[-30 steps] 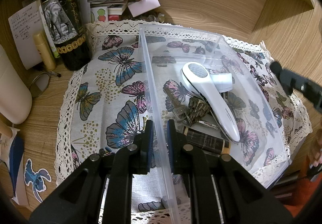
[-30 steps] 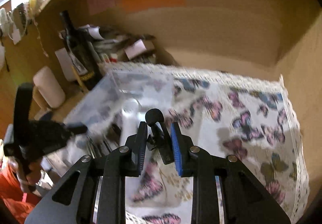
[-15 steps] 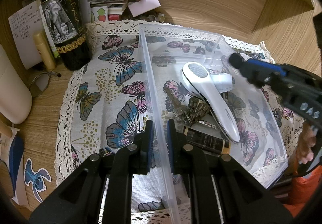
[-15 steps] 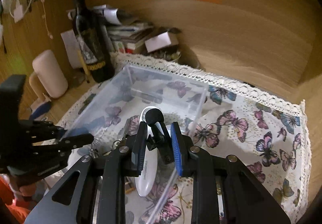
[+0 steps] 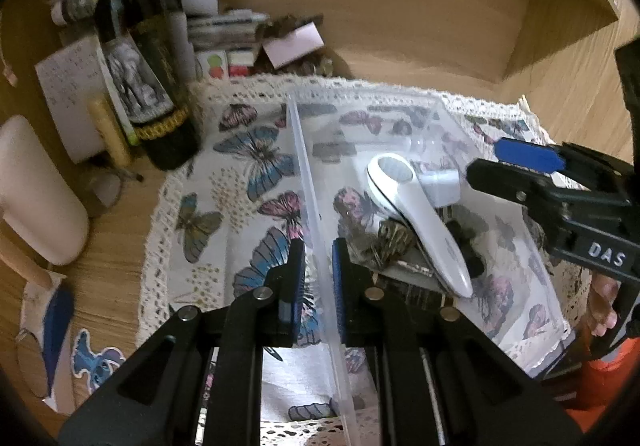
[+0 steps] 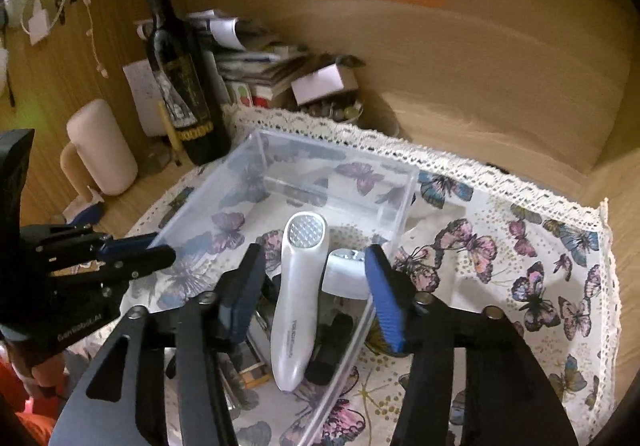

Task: Organize rigid objects

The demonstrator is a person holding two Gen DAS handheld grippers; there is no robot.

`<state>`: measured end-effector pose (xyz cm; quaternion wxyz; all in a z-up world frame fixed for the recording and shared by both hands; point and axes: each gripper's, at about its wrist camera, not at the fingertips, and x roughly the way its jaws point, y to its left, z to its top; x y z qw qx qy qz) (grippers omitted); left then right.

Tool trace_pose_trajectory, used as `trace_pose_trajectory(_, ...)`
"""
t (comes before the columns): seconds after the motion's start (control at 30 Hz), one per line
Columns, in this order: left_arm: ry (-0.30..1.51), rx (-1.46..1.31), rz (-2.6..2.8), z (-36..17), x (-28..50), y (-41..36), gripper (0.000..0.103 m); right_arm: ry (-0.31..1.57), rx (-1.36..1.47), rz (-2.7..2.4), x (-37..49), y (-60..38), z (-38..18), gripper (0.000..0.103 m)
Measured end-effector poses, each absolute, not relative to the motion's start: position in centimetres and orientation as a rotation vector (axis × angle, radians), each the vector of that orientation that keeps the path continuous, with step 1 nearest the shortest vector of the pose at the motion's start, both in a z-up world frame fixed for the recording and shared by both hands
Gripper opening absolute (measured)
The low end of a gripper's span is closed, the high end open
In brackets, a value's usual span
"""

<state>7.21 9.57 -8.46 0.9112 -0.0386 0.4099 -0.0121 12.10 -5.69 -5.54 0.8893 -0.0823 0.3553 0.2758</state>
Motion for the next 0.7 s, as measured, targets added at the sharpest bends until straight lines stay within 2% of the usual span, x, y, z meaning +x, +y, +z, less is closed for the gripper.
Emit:
trace_pose_trajectory(0.07, 0.816, -0.072, -0.017, -7.6, 6.8, 9.5, 0.027, 0.713, -0.168, 0.568, 11.5, -6.1, -4.9, 0.052)
trace_pose_trajectory(0.13, 0.779, -0.058, -0.011, -6.6, 6.3, 9.2, 0.032, 0.687, -0.16, 0.565, 10.9, -6.7, -4.3, 0.057)
trace_pose_trajectory(0.2, 0.73, -0.031, -0.009, -5.6, 5.7, 8.6, 0.037, 0.65, -0.152, 0.555, 10.1, -7.3, -3.6, 0.068)
trace_pose_trajectory(0.27, 0.679, -0.01, -0.016, -4.5, 4.9, 7.8, 0.052, 0.604, -0.143, 0.543, 9.1, -8.1, -2.7, 0.076)
trace_pose_trajectory(0.3, 0.653, -0.001, -0.02, -4.0, 4.6, 7.5, 0.055, 0.584, -0.139, 0.536, 8.7, -8.5, -2.4, 0.08)
trace_pose_trajectory(0.4, 0.572, 0.032, -0.028, -2.5, 3.4, 6.2, 0.065, 0.522, -0.129, 0.508, 7.3, -9.7, -1.2, 0.088)
trace_pose_trajectory(0.47, 0.526, 0.043, -0.034, -1.8, 2.7, 5.4, 0.077, 0.5, -0.126, 0.488, 6.5, -10.4, -0.7, 0.091)
trace_pose_trajectory(0.57, 0.466, 0.041, -0.048, -0.8, 1.7, 4.5, 0.089, 0.464, -0.098, 0.464, 5.2, -11.8, -0.2, 0.103)
trace_pose_trajectory(0.7, 0.401, 0.017, -0.057, 0.0, 0.6, 3.7, 0.098, 0.424, -0.081, 0.434, 3.9, -13.3, 0.2, 0.103)
